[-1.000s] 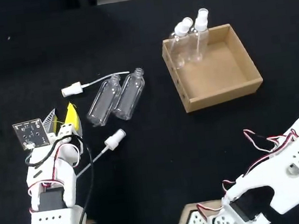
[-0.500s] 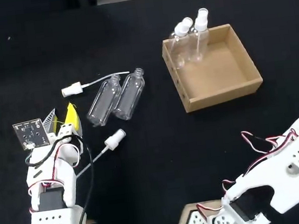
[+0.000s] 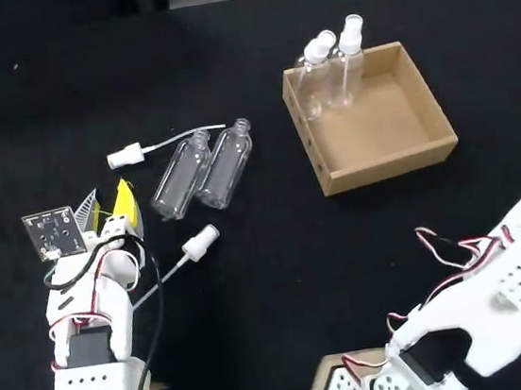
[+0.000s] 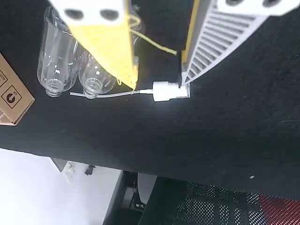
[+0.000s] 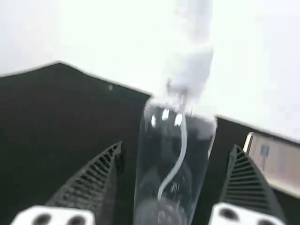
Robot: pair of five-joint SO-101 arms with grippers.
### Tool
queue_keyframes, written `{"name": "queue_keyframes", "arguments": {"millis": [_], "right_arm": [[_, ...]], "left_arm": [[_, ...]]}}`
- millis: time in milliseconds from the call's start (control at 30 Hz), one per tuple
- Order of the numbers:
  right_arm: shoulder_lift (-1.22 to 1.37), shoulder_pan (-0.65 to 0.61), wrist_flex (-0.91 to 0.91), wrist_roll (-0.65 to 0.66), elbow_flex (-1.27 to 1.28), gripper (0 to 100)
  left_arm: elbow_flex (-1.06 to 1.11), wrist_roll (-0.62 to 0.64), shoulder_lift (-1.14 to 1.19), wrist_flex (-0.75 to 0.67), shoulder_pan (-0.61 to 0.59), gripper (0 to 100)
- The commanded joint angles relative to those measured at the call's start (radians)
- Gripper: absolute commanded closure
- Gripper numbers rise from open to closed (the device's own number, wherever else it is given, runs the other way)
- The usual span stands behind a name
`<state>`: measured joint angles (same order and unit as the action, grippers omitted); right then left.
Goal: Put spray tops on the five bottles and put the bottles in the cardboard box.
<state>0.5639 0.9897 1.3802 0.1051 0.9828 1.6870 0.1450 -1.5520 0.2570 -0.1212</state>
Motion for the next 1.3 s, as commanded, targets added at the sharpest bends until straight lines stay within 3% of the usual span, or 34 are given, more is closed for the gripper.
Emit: {"name": "queue_keyframes", "arguments": {"millis": [0, 300, 567, 867, 1267], "right_arm": [[-0.171, -0.034, -0.044, 0.002, 0.045, 70.8], [-0.375, -0.031, -0.43, -0.003, -0.028, 70.9], [-0.395, -0.015, -0.463, 0.006, -0.067, 70.9], [-0.395, 0.011, -0.683, 0.006, -0.186, 71.1], [-0.381, 0.02, -0.684, 0.006, -0.183, 71.2]], "left_arm": [[0.021, 0.003, -0.005, 0.003, 0.013, 85], [0.021, 0.003, -0.005, 0.003, 0.013, 85], [0.021, 0.003, -0.005, 0.003, 0.013, 85], [0.021, 0.003, -0.005, 0.003, 0.013, 85], [0.021, 0.003, -0.005, 0.003, 0.013, 85]]}}
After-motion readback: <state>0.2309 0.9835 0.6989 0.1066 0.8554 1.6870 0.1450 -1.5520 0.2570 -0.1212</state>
